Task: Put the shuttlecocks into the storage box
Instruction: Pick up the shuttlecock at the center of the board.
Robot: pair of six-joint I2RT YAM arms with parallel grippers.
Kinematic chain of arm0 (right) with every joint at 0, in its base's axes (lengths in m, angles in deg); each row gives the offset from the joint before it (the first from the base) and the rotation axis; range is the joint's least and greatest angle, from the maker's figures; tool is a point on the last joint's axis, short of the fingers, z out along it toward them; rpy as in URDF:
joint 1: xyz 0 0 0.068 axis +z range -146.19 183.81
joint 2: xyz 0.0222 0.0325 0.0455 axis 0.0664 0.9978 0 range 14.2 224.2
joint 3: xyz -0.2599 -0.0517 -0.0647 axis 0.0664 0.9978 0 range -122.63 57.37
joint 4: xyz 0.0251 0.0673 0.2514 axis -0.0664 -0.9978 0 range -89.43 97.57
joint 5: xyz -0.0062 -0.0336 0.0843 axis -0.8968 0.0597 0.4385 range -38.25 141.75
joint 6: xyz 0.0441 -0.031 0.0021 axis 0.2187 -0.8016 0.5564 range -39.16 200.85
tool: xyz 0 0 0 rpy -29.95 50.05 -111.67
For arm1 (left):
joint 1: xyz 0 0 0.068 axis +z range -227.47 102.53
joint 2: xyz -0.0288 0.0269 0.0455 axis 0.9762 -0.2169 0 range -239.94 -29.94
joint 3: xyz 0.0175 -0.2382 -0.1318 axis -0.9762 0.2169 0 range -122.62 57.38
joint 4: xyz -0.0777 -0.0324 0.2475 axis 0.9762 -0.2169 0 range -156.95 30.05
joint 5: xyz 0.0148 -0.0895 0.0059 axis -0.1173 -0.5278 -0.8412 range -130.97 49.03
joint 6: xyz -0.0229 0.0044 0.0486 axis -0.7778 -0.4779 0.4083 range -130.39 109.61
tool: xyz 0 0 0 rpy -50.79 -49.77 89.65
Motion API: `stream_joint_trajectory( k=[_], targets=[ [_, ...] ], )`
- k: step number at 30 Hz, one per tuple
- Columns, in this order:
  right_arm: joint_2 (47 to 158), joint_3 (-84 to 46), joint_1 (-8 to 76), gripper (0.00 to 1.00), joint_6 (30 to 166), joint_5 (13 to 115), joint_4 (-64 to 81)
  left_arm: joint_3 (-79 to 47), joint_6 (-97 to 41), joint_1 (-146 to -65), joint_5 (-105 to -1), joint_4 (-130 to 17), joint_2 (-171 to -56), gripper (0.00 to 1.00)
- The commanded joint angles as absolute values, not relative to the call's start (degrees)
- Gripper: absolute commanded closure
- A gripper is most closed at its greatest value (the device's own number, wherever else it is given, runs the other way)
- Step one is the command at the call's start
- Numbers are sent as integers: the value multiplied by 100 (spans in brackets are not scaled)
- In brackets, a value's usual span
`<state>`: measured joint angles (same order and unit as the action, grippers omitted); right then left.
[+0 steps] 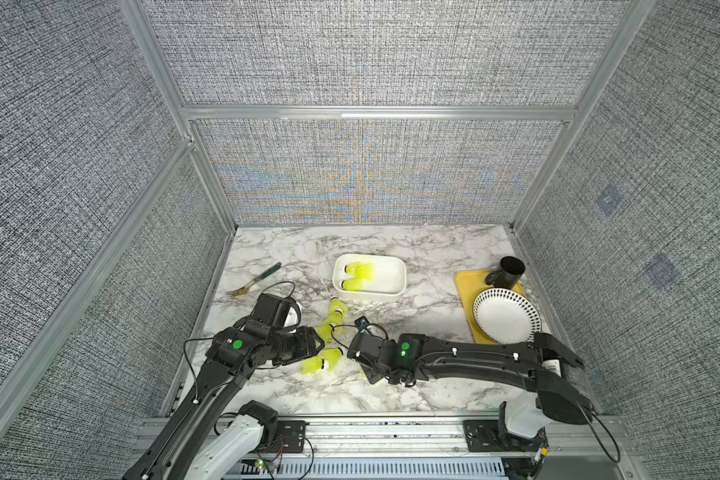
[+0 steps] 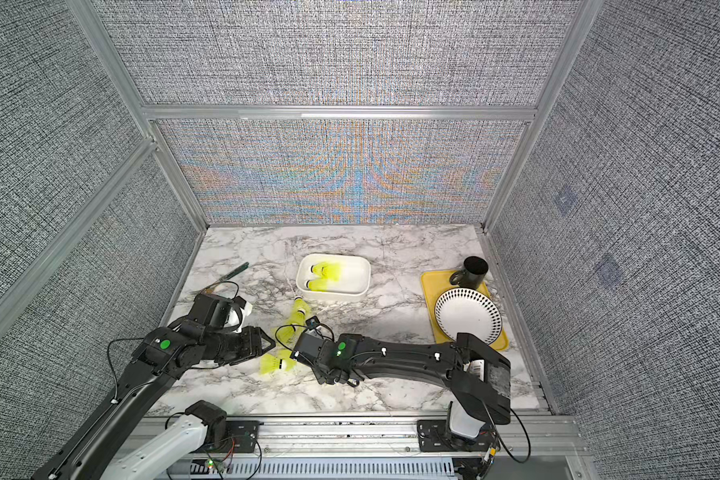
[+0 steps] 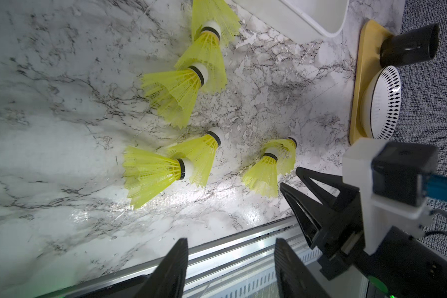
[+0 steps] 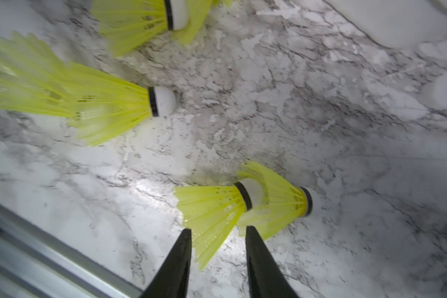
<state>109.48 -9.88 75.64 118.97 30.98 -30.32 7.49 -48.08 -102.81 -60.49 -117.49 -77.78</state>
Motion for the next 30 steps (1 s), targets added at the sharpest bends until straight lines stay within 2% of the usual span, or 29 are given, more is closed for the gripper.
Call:
stream_joint_trajectory(
  k=[1,14,30],
  targets=[
    [11140,-1167,7446,62,12424,2658,-3719,754,-4701,-10281,-6088,-11731,-7770,43],
    [11589,-1316,7126,66,12293,2861,-3748,732,-4610,-10283,-6252,-11629,-7758,43],
    [12049,-1439,6694,87,12245,2365,-4035,662,-4610,-10286,-6267,-11594,-7770,43]
  ],
)
